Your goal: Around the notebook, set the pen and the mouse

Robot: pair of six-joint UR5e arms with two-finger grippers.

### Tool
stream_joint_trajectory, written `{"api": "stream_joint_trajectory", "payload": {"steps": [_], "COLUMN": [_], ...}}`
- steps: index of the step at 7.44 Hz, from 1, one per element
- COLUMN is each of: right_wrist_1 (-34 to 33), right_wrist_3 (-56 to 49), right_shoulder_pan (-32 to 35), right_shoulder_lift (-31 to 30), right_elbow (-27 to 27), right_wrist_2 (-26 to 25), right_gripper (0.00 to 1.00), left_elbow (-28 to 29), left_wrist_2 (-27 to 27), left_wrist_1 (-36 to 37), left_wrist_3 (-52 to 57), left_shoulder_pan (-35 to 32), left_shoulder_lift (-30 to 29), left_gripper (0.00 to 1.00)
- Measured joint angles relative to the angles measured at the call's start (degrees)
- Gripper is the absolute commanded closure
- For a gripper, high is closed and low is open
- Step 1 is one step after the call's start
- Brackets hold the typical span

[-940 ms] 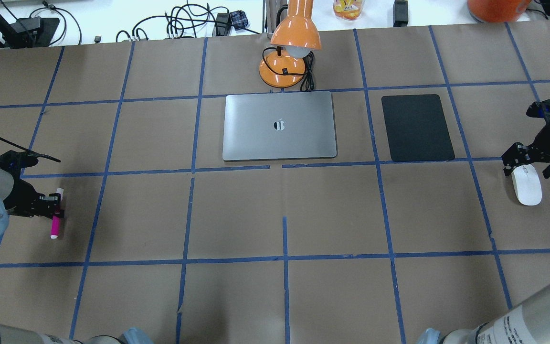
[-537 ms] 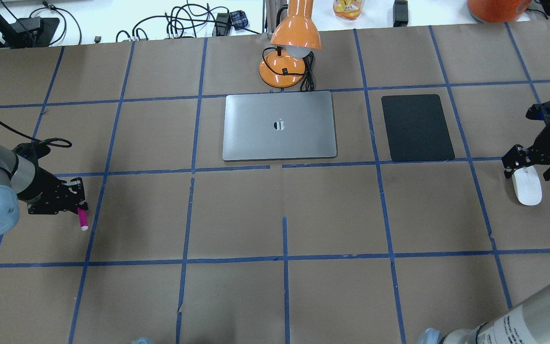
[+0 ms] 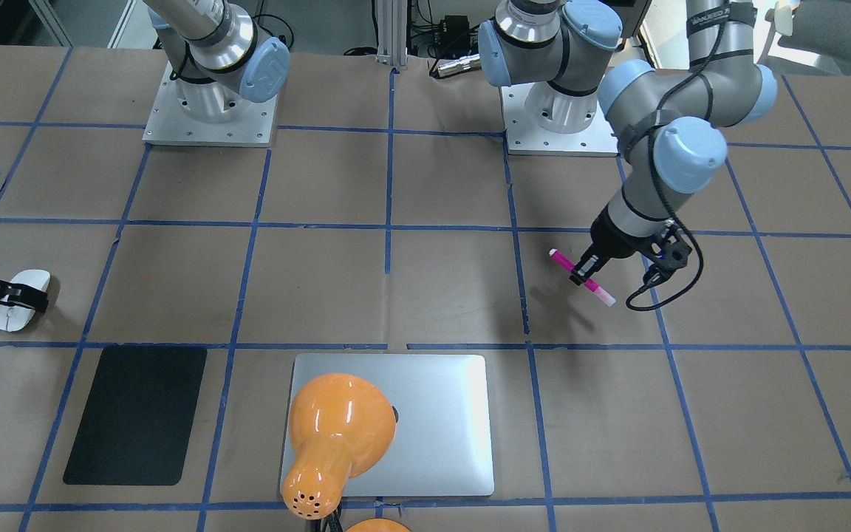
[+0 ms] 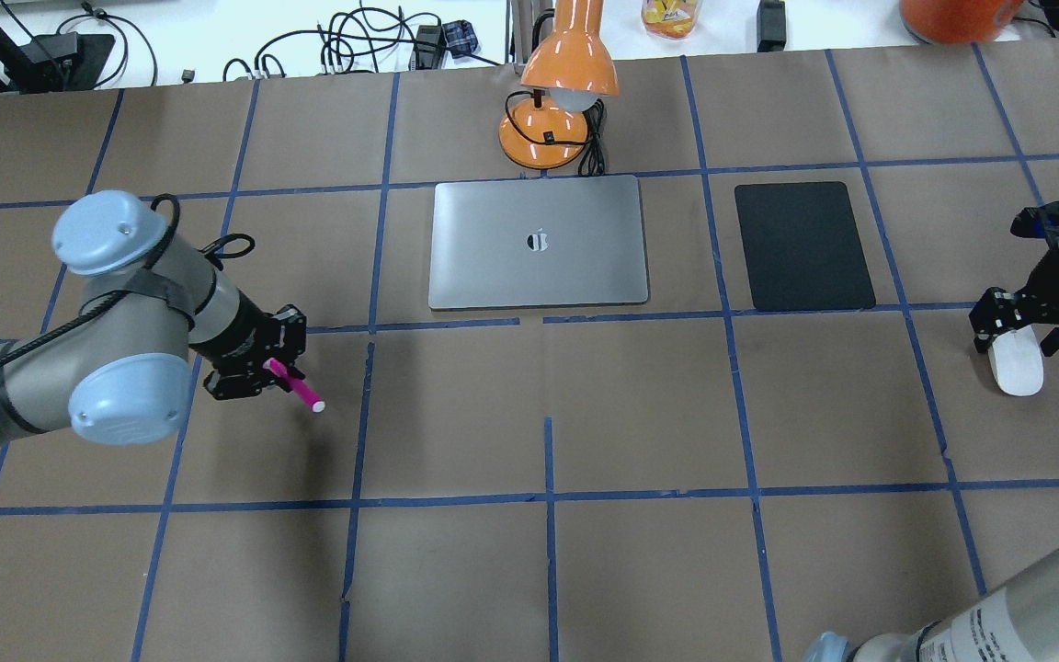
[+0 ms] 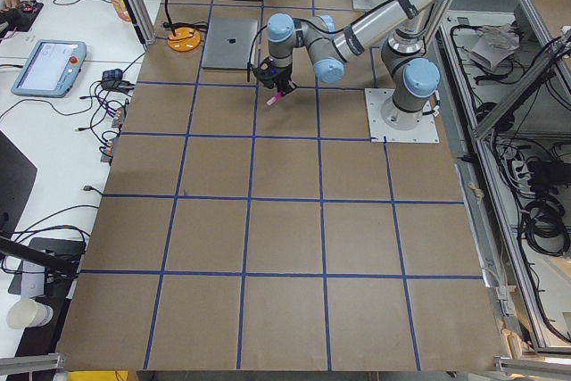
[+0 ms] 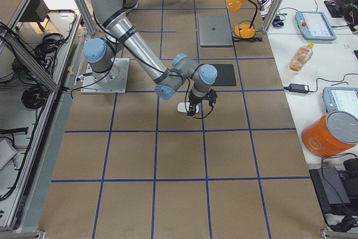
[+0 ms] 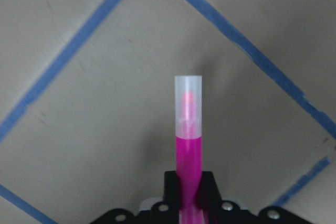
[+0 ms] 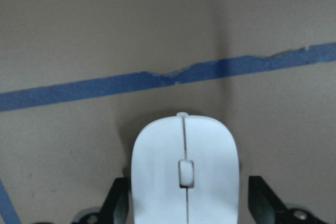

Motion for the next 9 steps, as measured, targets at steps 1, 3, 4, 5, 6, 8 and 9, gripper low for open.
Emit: {"api": "stream_joint_trajectory", "payload": {"steps": [1, 3, 4, 5, 6, 8, 9], "right_wrist_1": [0.06, 0.16, 0.23, 0.5, 0.74, 0.79, 0.88], "right_wrist_3": [0.03, 0.06, 0.09, 0.14, 0.22, 2.2, 4.68], "right_shoulder_pan": [0.0, 0.05, 0.18, 0.48, 1.22, 5.76, 8.84], "right_shoulder_lift": [0.0, -0.17, -0.74, -1.76, -2.51, -2.73, -2.52], "right_elbow": [-0.01, -0.48, -0.92, -1.36, -1.84, -4.17, -6.06], "right_wrist_2": [-0.02, -0.25, -0.65, -0.75, -0.56, -0.36, -0.2], "right_gripper": [0.72, 0.71, 0.71, 0.7, 0.7, 0.67, 0.67], "left_elbow": [1.94, 4.97, 6.46, 9.0, 11.8, 14.92, 15.37], "left_wrist_2": [-0.18, -0.29, -0.17, -0.11, -0.07, -0.07, -0.19], "left_wrist_1": [-0.07, -0.15, 0.19, 0.22, -0.16, -0.22, 0.04], "left_wrist_3": [-12.5, -34.26, -43.42, -51.9, -59.35, -67.91, -69.25], "left_shoulder_pan": [-6.49, -18.0, -22.18, -25.3, -27.72, -29.88, -30.24], "left_shoulder_lift": [-1.21, -4.93, -6.98, -8.94, -10.96, -15.13, -16.8], "left_gripper": [1.0, 1.0, 1.0, 1.0, 1.0, 1.0, 1.0]}}
